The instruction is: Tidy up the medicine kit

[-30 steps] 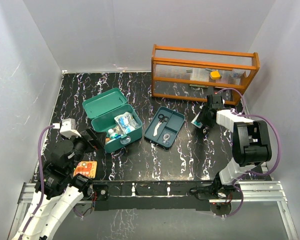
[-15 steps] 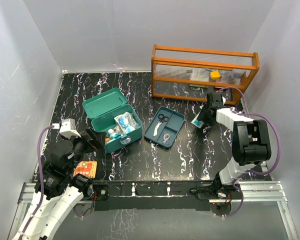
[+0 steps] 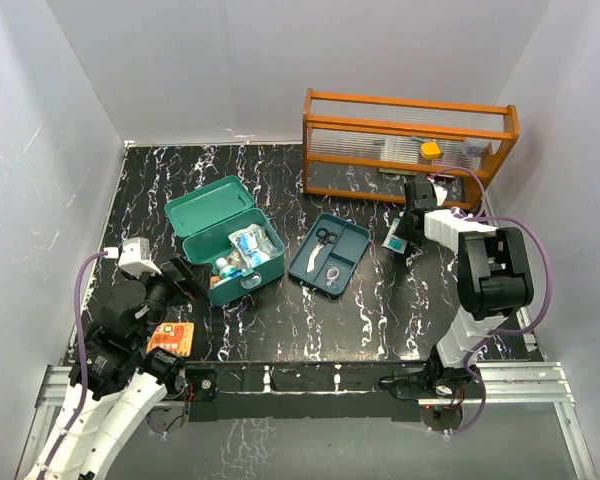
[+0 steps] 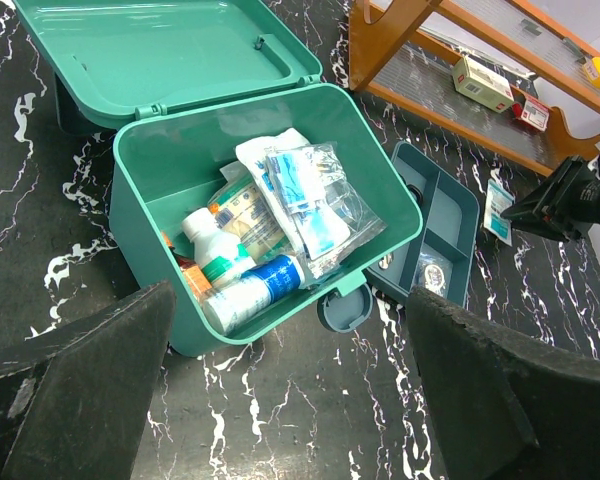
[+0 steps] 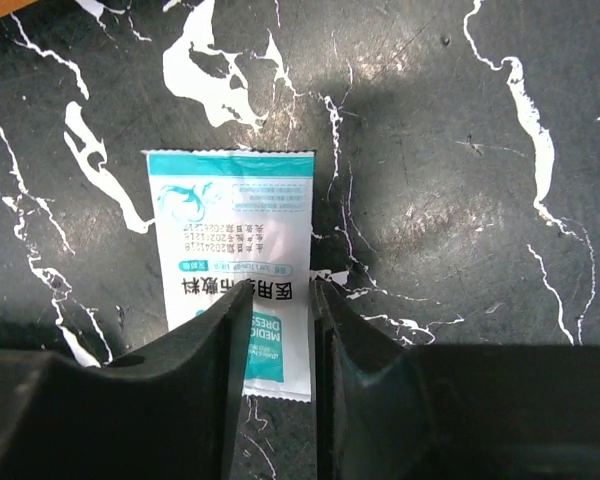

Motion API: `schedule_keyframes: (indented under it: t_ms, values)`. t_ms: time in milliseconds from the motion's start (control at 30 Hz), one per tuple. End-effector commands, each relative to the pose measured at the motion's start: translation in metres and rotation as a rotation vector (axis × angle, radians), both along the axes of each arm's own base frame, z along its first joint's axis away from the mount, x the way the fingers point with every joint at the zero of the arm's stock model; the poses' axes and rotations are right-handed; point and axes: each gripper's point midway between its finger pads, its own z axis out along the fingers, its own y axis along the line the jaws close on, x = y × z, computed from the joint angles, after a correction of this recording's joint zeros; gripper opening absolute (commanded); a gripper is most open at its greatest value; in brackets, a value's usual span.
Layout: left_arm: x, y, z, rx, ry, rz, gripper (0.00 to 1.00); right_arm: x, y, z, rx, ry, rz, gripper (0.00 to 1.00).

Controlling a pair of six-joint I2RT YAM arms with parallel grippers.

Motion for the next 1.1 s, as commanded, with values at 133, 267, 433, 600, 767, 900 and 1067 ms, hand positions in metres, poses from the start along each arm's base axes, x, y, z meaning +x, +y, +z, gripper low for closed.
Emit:
schedule_keyframes:
  t_ms: [133,267,433,600,767,900,1067]
  values:
    - [0.001,0.003,0.004,-0.007,-0.019,0.018,0.99,-0.007,-0.005,-0.008,-0.089,0.05,-0.02,0.17]
    - [0.001,0.003,0.004,-0.008,-0.022,0.021,0.99,-0.006,-0.002,-0.008,-0.072,0.038,-0.019,0.11]
    - [0.001,0.003,0.004,-0.008,-0.021,0.021,0.99,-0.005,0.0,-0.005,-0.055,0.018,-0.019,0.0]
    - [0.001,0.004,0.004,-0.006,-0.021,0.022,0.99,0.0,0.006,0.019,-0.009,-0.067,-0.028,0.0]
    - [0.001,0.004,0.004,-0.005,-0.019,0.025,0.99,-0.002,0.018,0.05,0.071,-0.151,-0.029,0.0]
    - [0.001,0.005,0.005,-0.009,-0.022,0.028,0.99,-0.013,0.035,0.068,0.162,-0.189,-0.022,0.0]
    - [0.001,0.004,0.004,-0.008,-0.02,0.026,0.99,-0.028,0.065,0.089,0.241,-0.241,-0.011,0.0]
